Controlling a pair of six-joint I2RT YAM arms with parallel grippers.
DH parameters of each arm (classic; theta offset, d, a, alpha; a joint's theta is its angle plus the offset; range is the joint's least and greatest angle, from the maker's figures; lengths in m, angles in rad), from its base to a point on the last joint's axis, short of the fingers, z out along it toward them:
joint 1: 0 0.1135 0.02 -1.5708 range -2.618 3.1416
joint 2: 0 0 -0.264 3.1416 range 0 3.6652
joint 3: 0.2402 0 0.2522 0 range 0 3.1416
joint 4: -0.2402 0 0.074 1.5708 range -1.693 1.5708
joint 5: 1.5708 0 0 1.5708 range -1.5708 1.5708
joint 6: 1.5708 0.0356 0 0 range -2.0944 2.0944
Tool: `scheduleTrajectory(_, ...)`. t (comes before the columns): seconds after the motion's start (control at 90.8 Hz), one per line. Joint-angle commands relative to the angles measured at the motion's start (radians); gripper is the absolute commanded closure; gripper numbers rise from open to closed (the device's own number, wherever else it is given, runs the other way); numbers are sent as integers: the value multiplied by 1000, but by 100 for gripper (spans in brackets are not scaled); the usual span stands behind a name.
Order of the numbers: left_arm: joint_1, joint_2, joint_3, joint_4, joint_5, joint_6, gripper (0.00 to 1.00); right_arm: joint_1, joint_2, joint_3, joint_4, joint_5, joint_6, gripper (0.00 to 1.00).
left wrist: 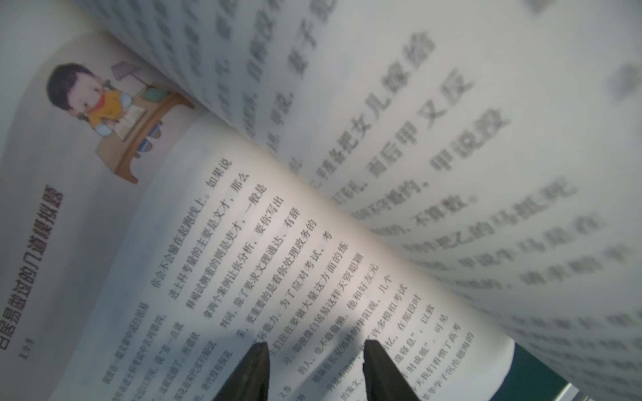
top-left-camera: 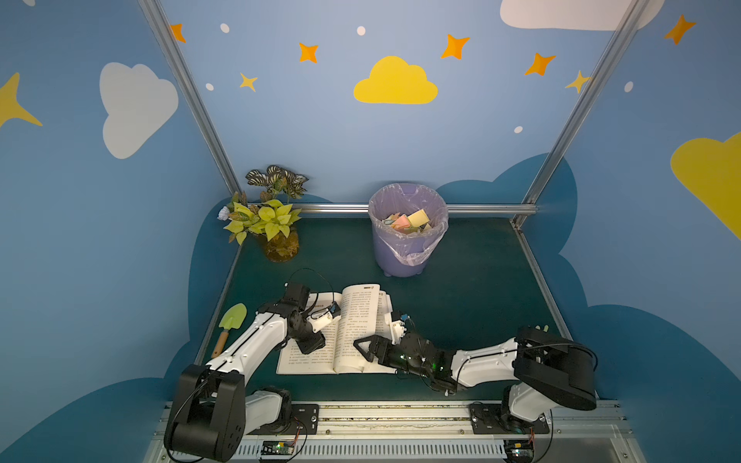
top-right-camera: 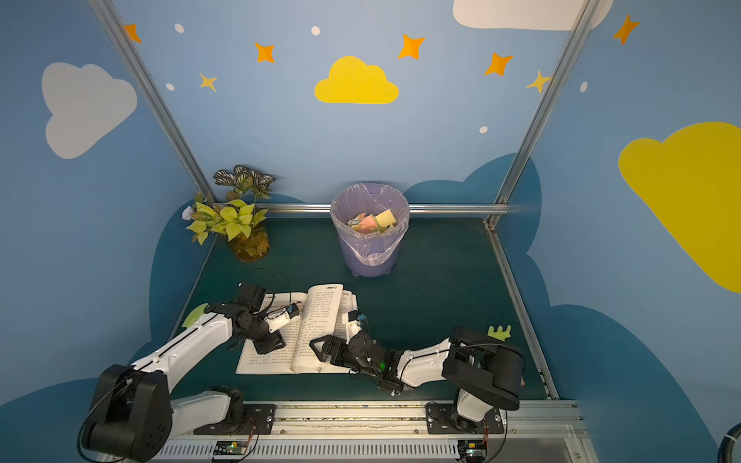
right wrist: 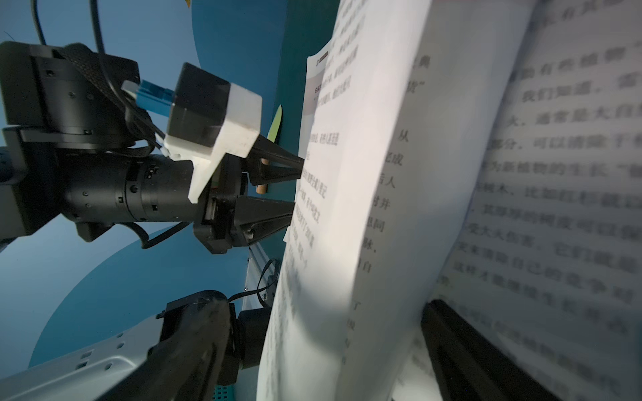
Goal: Peel off the used sticky note
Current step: Turn the page of the book at the center of the board.
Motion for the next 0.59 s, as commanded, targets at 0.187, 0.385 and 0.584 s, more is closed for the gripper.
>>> scheduleTrajectory(0.187, -3, -30, -3, -3, 1, -14, 52, 14, 3, 72, 10, -41, -51, 8)
scheduleTrajectory(0.385, 124, -127, 61, -59, 133, -29, 53, 26, 68, 269, -145, -82, -110, 8)
scheduleTrajectory(0.584, 347, -181, 183, -176, 308, 13, 52, 36, 194, 473, -271, -138, -134, 9)
